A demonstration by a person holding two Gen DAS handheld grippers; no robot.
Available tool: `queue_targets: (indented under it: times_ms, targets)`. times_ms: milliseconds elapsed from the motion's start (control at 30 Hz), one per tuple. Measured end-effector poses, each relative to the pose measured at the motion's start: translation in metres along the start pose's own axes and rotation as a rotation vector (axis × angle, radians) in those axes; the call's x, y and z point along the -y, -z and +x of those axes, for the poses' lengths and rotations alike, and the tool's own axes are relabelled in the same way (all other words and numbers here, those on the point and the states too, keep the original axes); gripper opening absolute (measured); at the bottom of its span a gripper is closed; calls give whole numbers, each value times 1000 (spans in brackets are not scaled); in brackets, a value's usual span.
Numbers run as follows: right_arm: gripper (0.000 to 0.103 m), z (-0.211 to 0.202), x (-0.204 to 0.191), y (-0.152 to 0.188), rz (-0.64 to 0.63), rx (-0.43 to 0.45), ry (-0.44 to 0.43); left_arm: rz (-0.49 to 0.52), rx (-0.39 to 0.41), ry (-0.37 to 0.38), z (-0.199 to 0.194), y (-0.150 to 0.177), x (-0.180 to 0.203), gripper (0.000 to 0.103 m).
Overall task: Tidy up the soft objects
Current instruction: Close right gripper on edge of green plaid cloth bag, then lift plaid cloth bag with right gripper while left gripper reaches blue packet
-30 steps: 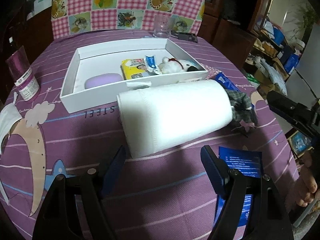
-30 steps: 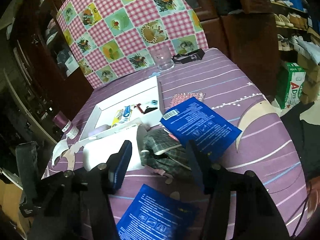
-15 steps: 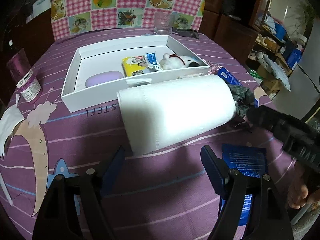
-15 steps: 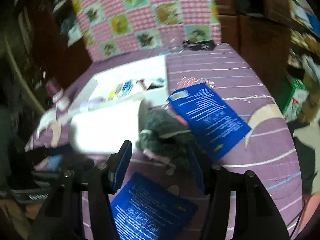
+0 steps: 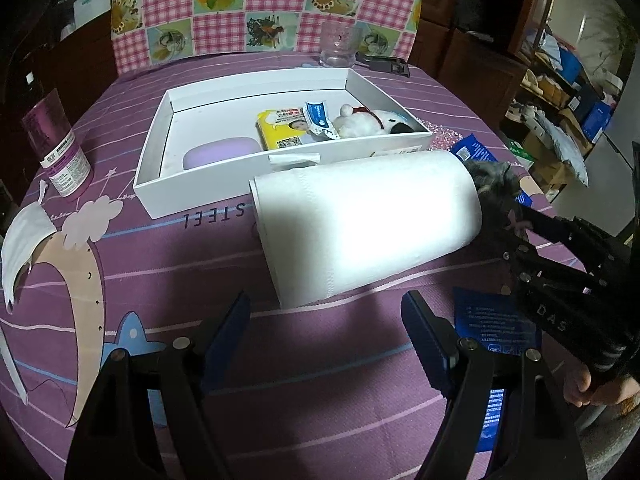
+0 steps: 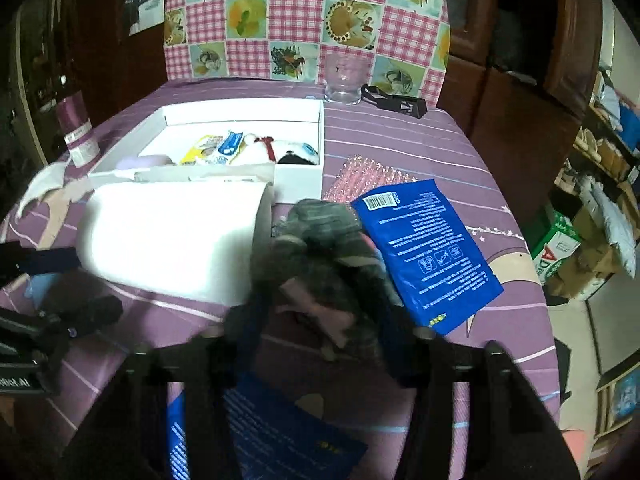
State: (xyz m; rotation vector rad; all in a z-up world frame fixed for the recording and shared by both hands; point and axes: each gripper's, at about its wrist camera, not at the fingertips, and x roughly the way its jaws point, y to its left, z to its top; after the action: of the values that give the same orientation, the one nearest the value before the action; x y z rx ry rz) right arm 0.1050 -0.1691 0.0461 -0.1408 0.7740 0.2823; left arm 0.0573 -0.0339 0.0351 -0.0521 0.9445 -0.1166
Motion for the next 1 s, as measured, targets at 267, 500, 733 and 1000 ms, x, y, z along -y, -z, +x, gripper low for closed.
queue_targets:
  times_ms: [267, 500, 733, 1000]
  targets:
    - [10, -19, 14, 4, 100, 48, -112, -6, 7, 1, -4, 0, -3, 78]
    - [10, -47, 29, 2, 198, 133, -215, -16, 11, -3, -5, -1, -5, 78]
    - [10, -61, 37, 2, 222, 150, -346, -10, 8, 1, -6, -1, -4, 78]
    - [19, -44, 37, 4, 236, 73, -276, -8, -4, -7, -3, 0, -3, 78]
